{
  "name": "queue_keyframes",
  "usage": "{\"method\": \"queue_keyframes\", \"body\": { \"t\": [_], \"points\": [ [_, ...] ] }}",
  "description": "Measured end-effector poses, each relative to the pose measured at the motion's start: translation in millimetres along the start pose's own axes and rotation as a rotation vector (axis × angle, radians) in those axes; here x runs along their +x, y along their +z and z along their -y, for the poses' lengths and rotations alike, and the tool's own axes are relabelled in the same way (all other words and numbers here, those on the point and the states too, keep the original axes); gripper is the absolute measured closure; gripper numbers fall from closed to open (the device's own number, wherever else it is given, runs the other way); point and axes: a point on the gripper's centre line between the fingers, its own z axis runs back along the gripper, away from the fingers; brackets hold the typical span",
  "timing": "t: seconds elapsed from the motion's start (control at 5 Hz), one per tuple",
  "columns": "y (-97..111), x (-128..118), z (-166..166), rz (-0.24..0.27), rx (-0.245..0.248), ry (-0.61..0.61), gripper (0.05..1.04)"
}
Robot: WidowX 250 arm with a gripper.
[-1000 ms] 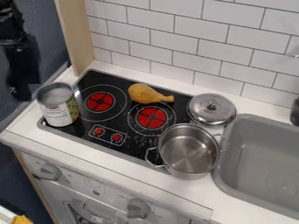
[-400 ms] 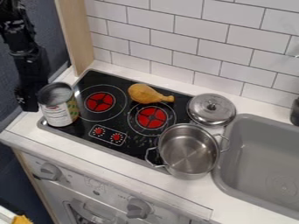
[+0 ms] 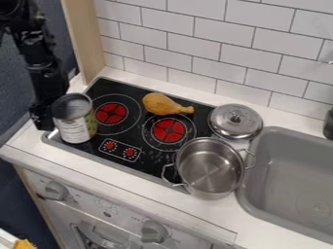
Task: Moved the can to the right side of the stove near the pot
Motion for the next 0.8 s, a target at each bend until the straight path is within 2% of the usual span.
{"method": "queue_keyframes", "body": {
  "t": [0.2, 0.4, 0.8],
  "points": [
    [1.4, 23.3, 0.5, -0.012, 0.005, -0.007, 0.083],
    [0.4, 46.6, 0.1, 0.005, 0.008, 0.003, 0.083],
    [0.1, 81.9, -2.6, -0.025, 0.003, -0.035, 0.083]
  ]
}}
